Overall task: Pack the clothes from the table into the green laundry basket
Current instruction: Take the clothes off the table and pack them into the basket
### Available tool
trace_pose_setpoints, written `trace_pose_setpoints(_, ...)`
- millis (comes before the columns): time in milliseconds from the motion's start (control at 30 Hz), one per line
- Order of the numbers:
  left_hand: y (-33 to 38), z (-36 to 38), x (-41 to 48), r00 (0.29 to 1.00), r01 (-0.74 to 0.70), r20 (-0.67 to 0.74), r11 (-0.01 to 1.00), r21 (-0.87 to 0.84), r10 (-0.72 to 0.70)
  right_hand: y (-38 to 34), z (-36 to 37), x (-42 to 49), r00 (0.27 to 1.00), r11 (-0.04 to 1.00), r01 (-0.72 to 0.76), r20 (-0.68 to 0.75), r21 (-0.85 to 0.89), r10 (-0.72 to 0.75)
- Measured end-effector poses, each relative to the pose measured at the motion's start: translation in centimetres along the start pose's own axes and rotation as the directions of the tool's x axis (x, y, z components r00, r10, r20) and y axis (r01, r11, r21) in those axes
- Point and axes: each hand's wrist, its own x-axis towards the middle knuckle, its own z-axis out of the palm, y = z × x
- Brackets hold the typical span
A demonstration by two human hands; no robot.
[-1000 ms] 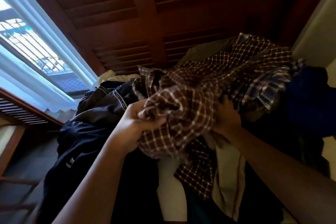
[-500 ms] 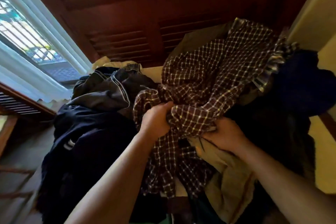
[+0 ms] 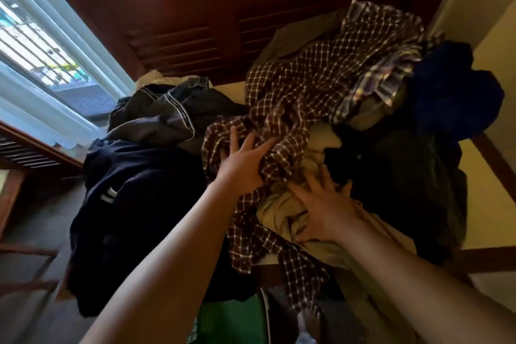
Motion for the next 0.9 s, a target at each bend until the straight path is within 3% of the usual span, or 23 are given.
trace_pose_setpoints(33,0.4,0.5,0.0,1.0,0.024,0.008,0.999,0.047,-0.024,-0.3,0.7,0.3,1.0,1.0,-0.01,-0.002,-0.012,0.01)
trace_pose_setpoints(100,0.9,1.2,-0.8,0.99,0.048,-0.135,0.996,0.078,-0.037,-0.8,1.2,0.5,0.998,0.999,-0.036,-0.042,-0.008,0.035)
trace_pose_setpoints(200,0.6,1.6,-2.6,0.925,-0.022,-0.38,0.996,-0.088,-0.013,-1.0,1.3,0.1,0.981,0.999,-0.032,-0.193,-0.012,0.029)
trace_pose_setpoints(300,0.0,1.6,-5.5,0.877,-0.126,-0.48,0.96,-0.248,-0.009,-1.0,1.0,-0.5,0.944,0.998,-0.055,-0.324,0.041,0.065)
trace_pose_setpoints(400,-0.4,1.5,-9.2,0.815,-0.262,-0.58,0.892,-0.369,0.0,-1.5,0.7,-1.8,0.871,0.987,-0.048,-0.476,0.156,0.118)
trace_pose_setpoints(467,-0.5,1.3,-12.0,0.762,-0.342,-0.648,0.857,-0.385,0.013,-2.2,0.6,-3.5,0.78,0.971,0.008,-0.609,0.24,0.144)
trace_pose_setpoints(567,-0.8,1.1,-16.4,0.726,-0.417,-0.687,0.795,-0.441,0.0,-4.0,1.0,-6.4,0.637,0.934,0.116,-0.747,0.339,0.192)
trace_pose_setpoints(633,-1.3,1.3,-19.6,0.718,-0.467,-0.696,0.749,-0.47,0.01,-5.6,1.4,-8.1,0.583,0.907,0.163,-0.78,0.389,0.23)
trace_pose_setpoints(800,-3.8,3.2,-28.1,0.691,-0.504,-0.723,0.719,-0.478,0.004,-12.1,3.2,-13.2,0.497,0.895,0.196,-0.827,0.402,0.262)
trace_pose_setpoints(900,-6.5,4.7,-33.3,0.687,-0.485,-0.726,0.73,-0.482,-0.023,-17.2,4.9,-16.5,0.488,0.869,0.231,-0.825,0.438,0.285)
